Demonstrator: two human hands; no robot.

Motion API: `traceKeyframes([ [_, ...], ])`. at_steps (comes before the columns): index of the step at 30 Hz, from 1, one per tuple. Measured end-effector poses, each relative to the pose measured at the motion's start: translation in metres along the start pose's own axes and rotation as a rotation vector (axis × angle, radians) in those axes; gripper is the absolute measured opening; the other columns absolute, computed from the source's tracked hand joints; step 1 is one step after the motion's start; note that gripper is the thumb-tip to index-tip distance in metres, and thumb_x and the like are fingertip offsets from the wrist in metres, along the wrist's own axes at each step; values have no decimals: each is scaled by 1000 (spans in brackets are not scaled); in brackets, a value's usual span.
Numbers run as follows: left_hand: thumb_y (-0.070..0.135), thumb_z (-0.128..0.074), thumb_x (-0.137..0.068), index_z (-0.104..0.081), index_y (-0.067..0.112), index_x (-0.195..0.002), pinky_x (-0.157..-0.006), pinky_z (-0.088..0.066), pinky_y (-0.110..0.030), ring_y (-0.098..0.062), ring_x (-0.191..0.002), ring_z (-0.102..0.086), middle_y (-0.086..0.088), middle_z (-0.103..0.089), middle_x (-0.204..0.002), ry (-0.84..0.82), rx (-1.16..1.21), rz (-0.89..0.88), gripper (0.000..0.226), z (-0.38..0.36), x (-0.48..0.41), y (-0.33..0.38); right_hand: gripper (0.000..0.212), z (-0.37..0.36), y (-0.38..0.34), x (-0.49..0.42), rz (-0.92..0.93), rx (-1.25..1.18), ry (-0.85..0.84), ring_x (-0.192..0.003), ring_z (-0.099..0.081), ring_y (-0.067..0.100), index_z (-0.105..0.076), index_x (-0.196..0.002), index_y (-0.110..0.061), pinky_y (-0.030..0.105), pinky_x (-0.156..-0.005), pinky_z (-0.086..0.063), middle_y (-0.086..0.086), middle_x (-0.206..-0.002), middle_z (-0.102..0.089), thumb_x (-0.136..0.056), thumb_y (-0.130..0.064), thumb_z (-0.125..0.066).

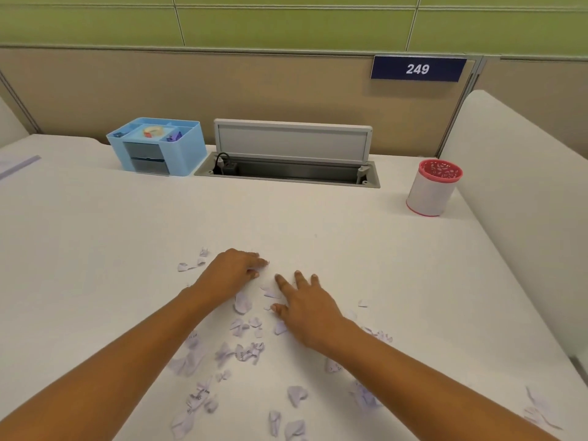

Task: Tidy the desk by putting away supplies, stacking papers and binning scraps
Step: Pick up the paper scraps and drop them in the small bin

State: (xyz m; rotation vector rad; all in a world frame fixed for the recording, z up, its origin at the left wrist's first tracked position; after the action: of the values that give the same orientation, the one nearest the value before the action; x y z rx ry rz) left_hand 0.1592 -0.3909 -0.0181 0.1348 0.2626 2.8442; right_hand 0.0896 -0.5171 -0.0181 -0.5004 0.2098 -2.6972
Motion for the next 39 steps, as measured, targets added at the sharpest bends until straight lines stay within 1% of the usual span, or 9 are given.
traceKeyframes([
  [5,8,-44,-96,-58,18,-127,-98,-40,-23,-17,-117,-55,0,-61,-127,29,-93,-27,35,1,-5,12,76,-12,-21,-10,117,-15,-50,-144,-2,38,-12,-150,-19,41,-115,-21,12,-157,-4,-90,-15,-58],
  [8,8,-47,-95,-62,16,-122,-93,-41,-20,-16,-112,-58,0,-64,-123,43,-85,-25,32,3,-8,14,73,-16,-20,-19,184,103,-11,-129,-33,38,-33,-141,-4,36,-101,-35,20,-143,-34,-80,-19,-70],
  [11,12,-50,-94,-65,15,-117,-92,-43,-21,-17,-109,-60,-3,-66,-119,68,-50,-25,27,6,-7,16,43,-10,-19,-13,267,113,61,-94,-51,30,-56,-109,4,33,-70,-34,19,-104,-56,-77,-21,-72],
  [14,8,-53,-93,-69,11,-111,-90,-44,-20,-18,-106,-62,-4,-68,-114,108,-6,-38,25,9,-5,20,12,6,-14,-6,291,150,263,-64,-43,24,-60,-71,0,30,-55,-32,13,-69,-47,-67,11,-65],
  [18,4,-55,-90,-72,6,-103,-89,-45,-20,-19,-101,-65,-7,-70,-108,150,61,-42,21,14,-3,26,25,2,5,-7,237,124,234,-78,-50,28,-61,-85,5,36,-66,-39,16,-85,-54,-77,19,-42],
  [24,-1,-63,-82,-74,4,-95,-82,-47,-17,-19,-90,-66,-10,-73,-98,160,304,108,18,21,-10,34,21,19,48,-9,-10,-180,237,-94,-60,27,-68,-101,1,27,-76,-43,15,-104,-66,-89,-6,-52],
  [30,1,-73,-75,-74,3,-94,-64,-44,-10,-10,-68,-61,-10,-72,-91,192,631,163,20,46,-38,65,14,44,111,1,-273,-744,311,-59,-53,1,-73,-93,-4,3,-47,-37,9,-94,-72,-82,-10,-68],
  [35,3,-73,-75,-72,2,-98,-77,-51,-22,-10,-66,-62,-10,-70,-88,182,792,165,22,57,-75,99,19,80,166,4,-419,-976,443,-82,-67,15,-72,-94,-2,17,-73,-50,9,-98,-71,-78,-11,-74],
  [39,3,-72,-77,-71,0,-98,-61,-46,-10,-8,-61,-61,-15,-71,-94,163,887,214,21,50,-108,120,23,128,211,5,-470,-1025,604,-85,-65,18,-69,-100,1,25,-86,-51,14,-104,-69,-80,-10,-71],
])
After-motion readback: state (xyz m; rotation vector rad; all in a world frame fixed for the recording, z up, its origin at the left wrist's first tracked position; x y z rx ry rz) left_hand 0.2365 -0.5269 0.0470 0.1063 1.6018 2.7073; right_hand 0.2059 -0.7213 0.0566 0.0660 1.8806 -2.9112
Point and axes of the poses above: each hand's wrist, its own x-axis away from the middle knuckle, its own z-axis out of the back of the hand, y = z × x, the point moved 6 cm from there along -x, towards the middle knuckle
